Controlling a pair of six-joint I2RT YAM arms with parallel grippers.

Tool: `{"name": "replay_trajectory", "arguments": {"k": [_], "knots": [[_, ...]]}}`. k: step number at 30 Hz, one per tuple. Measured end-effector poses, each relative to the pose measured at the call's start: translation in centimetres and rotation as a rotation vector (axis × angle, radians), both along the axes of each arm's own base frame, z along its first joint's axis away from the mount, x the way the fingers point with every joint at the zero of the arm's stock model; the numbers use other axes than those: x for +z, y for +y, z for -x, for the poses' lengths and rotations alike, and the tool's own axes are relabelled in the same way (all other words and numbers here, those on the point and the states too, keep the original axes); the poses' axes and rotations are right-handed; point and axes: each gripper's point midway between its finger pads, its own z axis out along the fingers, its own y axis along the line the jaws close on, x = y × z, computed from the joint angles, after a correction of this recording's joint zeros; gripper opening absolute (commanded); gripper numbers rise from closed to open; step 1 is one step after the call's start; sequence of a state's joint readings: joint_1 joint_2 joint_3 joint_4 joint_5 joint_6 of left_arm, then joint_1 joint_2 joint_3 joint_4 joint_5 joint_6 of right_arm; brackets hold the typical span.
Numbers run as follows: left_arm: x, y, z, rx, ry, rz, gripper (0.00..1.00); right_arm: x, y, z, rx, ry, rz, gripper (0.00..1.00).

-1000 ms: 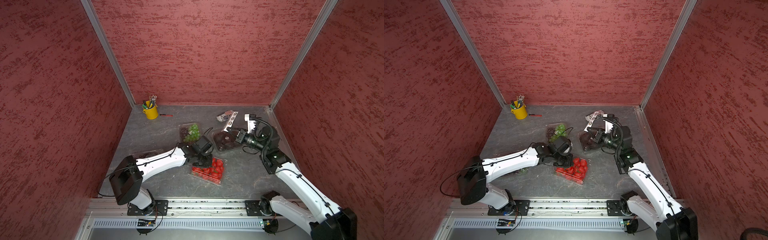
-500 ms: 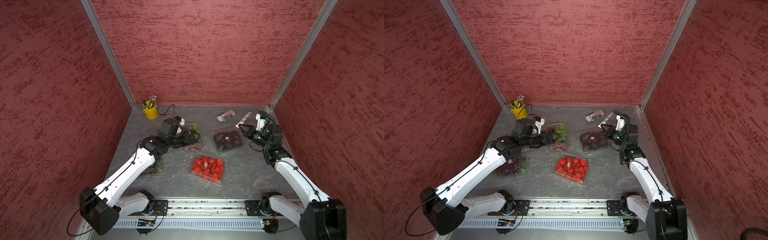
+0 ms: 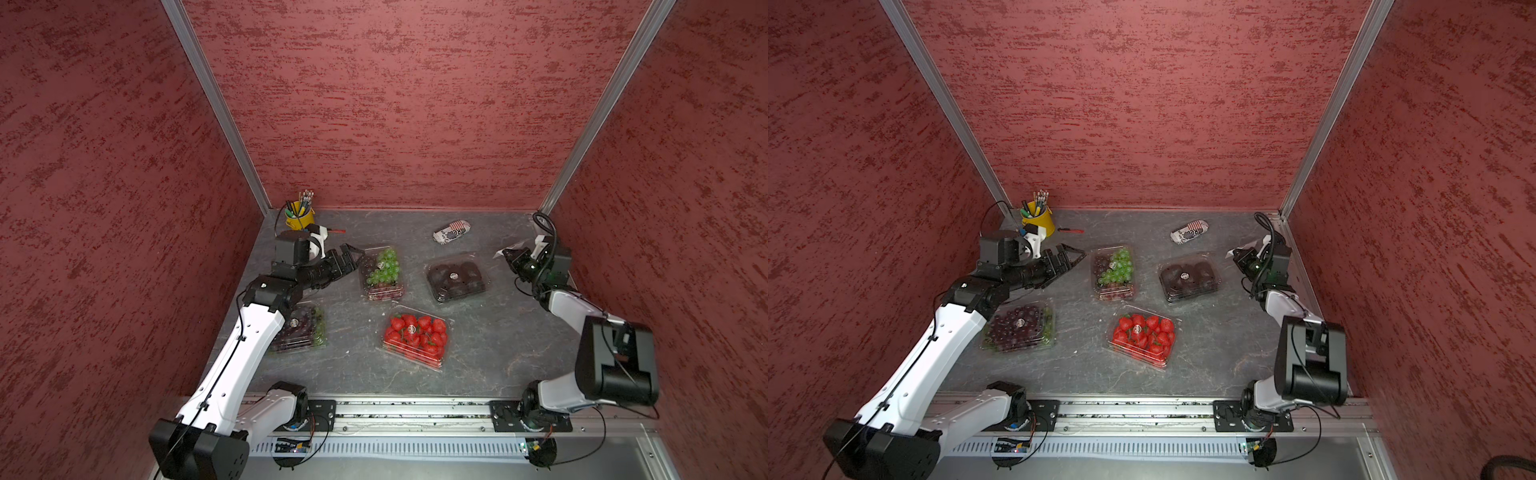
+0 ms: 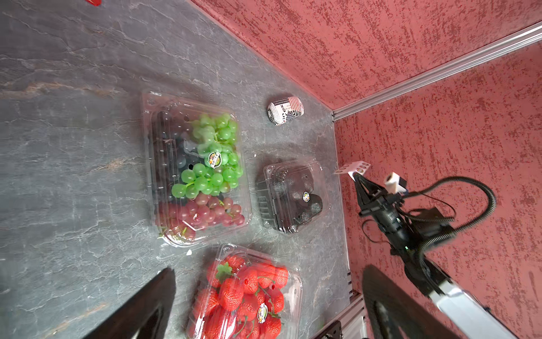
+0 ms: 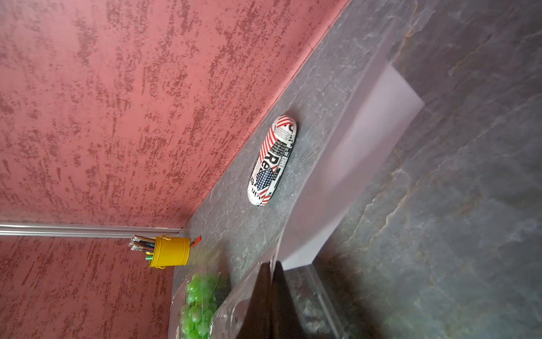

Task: Label fruit boxes
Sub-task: Place the label sticker at the center of the board.

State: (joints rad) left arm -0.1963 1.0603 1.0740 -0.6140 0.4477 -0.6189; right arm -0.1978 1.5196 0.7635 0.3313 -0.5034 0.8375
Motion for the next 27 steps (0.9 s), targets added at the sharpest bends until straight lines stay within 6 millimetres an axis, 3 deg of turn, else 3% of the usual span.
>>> {"name": "replay_trajectory", "arguments": {"k": [5, 8, 11, 17, 22, 27], "knots": [[0.2, 0.9, -0.3, 0.009, -0.004, 0.012, 1.0, -1.0, -1.6, -3.8, -0.011, -0.004, -0.006, 0.0], [0.2, 1.3, -0.5, 0.013, -0.007, 0.013, 1.0, -2.1, -2.3, -4.5, -0.019, 0.002, -0.018, 0.0], [0.1, 1.8, -0.6, 0.022, -0.009, 0.014, 1.0, -3.8, -2.6, -4.2, -0.027, 0.034, -0.032, 0.0], [-1.0, 2.3, -1.3, 0.028, 0.018, 0.024, 1.0, -8.4, -2.1, -1.0, -0.034, 0.137, -0.059, 0.01], [-2.1, 2.3, -1.6, 0.021, 0.041, 0.031, 1.0, -10.8, -1.5, 2.1, -0.041, 0.205, -0.071, 0.19], [-2.5, 2.4, -1.7, 0.015, 0.044, 0.03, 1.0, -9.7, -1.2, 3.9, -0.044, 0.187, -0.05, 0.49]]}}
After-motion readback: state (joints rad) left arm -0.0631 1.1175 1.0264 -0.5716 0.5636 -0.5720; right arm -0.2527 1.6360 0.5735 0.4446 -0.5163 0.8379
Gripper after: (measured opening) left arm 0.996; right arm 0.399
